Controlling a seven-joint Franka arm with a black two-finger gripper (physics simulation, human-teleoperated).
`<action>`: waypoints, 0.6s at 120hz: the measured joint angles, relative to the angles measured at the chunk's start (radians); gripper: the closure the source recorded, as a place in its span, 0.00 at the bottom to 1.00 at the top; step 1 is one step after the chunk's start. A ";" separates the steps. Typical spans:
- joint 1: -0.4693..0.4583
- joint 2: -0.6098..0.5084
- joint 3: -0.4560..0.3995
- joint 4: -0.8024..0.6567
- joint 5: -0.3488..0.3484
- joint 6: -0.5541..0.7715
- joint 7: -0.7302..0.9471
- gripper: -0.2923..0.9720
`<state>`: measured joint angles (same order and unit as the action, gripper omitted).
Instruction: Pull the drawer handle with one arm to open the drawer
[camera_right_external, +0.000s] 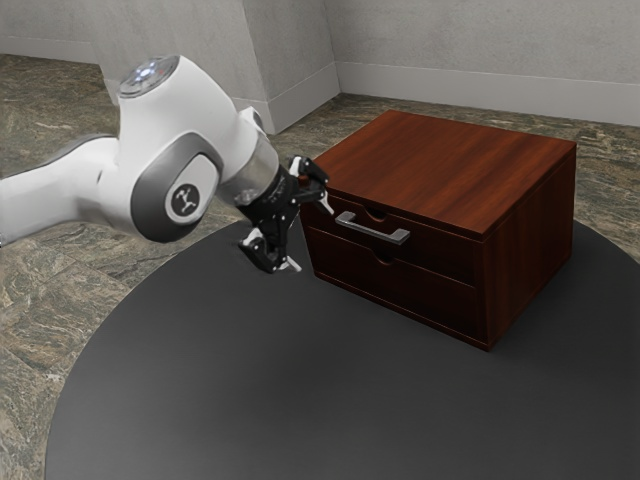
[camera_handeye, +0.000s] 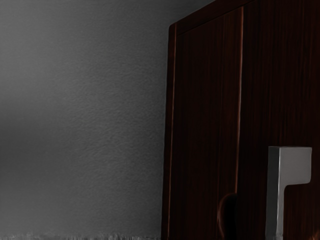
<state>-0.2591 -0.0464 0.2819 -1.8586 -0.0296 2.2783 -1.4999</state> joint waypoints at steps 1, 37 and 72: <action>-0.001 0.001 0.000 0.000 0.000 0.003 -0.002 0.23; -0.073 0.047 -0.001 0.006 -0.002 0.061 -0.064 0.23; -0.136 0.068 0.004 0.015 -0.004 0.108 -0.102 0.23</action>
<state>-0.3947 0.0218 0.2858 -1.8431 -0.0333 2.3865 -1.6015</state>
